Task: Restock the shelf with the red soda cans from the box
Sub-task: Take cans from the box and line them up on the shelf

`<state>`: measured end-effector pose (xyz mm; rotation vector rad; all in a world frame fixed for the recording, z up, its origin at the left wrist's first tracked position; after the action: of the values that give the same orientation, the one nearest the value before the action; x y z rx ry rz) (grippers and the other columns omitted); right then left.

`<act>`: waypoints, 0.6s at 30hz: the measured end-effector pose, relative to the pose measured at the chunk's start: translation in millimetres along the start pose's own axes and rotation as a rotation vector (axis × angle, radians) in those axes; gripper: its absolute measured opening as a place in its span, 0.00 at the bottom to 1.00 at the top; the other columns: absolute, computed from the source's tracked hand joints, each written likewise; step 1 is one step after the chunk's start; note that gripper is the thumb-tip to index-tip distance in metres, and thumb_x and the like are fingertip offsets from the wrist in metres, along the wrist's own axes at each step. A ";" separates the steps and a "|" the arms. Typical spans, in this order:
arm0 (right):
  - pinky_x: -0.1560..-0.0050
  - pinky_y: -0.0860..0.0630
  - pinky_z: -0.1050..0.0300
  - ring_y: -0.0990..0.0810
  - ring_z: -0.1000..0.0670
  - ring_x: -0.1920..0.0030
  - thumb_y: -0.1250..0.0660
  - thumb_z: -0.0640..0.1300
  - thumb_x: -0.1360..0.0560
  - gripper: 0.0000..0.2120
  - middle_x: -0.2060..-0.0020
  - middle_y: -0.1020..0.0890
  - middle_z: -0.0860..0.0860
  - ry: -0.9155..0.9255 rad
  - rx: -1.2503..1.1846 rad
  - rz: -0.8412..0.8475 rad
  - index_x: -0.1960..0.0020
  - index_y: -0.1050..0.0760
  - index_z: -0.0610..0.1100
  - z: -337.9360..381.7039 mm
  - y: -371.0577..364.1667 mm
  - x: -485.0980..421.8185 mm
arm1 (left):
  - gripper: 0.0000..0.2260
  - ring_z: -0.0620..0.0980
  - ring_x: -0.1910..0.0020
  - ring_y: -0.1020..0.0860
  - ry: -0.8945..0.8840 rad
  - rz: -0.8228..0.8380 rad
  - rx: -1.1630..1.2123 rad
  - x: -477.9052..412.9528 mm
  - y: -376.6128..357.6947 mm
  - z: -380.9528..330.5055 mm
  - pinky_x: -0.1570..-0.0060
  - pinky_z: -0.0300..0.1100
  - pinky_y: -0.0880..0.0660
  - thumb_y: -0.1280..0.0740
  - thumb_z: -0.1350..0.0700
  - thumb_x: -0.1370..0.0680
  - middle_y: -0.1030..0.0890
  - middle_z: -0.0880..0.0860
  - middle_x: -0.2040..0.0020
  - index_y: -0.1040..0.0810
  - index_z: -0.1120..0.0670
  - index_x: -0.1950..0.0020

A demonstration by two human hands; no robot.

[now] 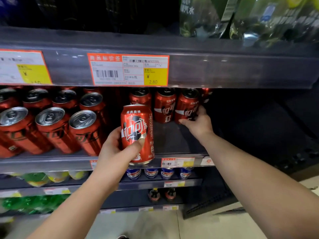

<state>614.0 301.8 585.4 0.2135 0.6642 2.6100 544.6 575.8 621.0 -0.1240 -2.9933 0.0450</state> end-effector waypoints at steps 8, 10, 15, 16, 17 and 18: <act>0.35 0.29 0.51 0.28 0.47 0.35 0.27 0.43 0.30 0.32 0.33 0.30 0.46 0.000 -0.069 -0.133 0.30 0.36 0.43 -6.6 36.2 30.6 | 0.22 0.43 0.50 0.21 0.037 0.074 -0.064 -16.1 -29.3 9.4 0.54 0.39 0.23 0.28 0.60 0.29 0.21 0.45 0.49 0.33 0.46 0.41; 0.36 0.28 0.53 0.27 0.48 0.37 0.29 0.40 0.28 0.27 0.35 0.28 0.47 0.016 -0.098 -0.126 0.32 0.34 0.43 -6.0 45.0 42.6 | 0.26 0.46 0.47 0.22 0.031 0.108 -0.114 -28.2 -43.5 9.8 0.46 0.46 0.24 0.26 0.61 0.31 0.22 0.46 0.47 0.34 0.46 0.40; 0.39 0.28 0.55 0.25 0.50 0.41 0.32 0.37 0.27 0.17 0.46 0.25 0.54 0.077 -0.034 -0.012 0.39 0.28 0.44 -0.2 43.2 59.9 | 0.30 0.49 0.43 0.24 -0.021 0.198 -0.185 -57.6 -84.7 20.6 0.40 0.53 0.25 0.25 0.65 0.33 0.24 0.47 0.45 0.36 0.47 0.40; 0.39 0.28 0.56 0.25 0.50 0.41 0.32 0.37 0.27 0.16 0.46 0.24 0.54 0.091 -0.026 0.020 0.40 0.27 0.44 1.9 39.5 61.7 | 0.31 0.49 0.42 0.24 -0.035 0.212 -0.180 -61.9 -91.9 23.2 0.40 0.53 0.25 0.25 0.66 0.33 0.24 0.48 0.43 0.36 0.47 0.39; 0.40 0.28 0.57 0.25 0.51 0.41 0.31 0.37 0.27 0.18 0.45 0.25 0.54 0.101 -0.019 0.059 0.39 0.28 0.44 4.0 34.6 63.1 | 0.32 0.49 0.42 0.24 -0.046 0.227 -0.171 -65.0 -98.4 25.1 0.40 0.52 0.25 0.26 0.66 0.33 0.24 0.49 0.43 0.37 0.47 0.38; 0.40 0.28 0.57 0.26 0.51 0.40 0.31 0.38 0.28 0.20 0.43 0.25 0.53 0.102 -0.016 0.110 0.37 0.29 0.45 5.1 27.7 64.2 | 0.33 0.47 0.42 0.24 -0.058 0.245 -0.157 -67.3 -104.0 26.5 0.41 0.49 0.25 0.25 0.67 0.34 0.24 0.48 0.43 0.37 0.47 0.37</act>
<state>547.6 310.8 606.0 0.1155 0.6839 2.7461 598.8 465.9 588.9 -0.5144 -3.0178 -0.1635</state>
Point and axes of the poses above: each hand's wrist, its own x-axis away from the middle knuckle, its own y-axis out of the back of the hand, z = x × y, the point moved 10 cm from there along -x, towards the middle knuckle
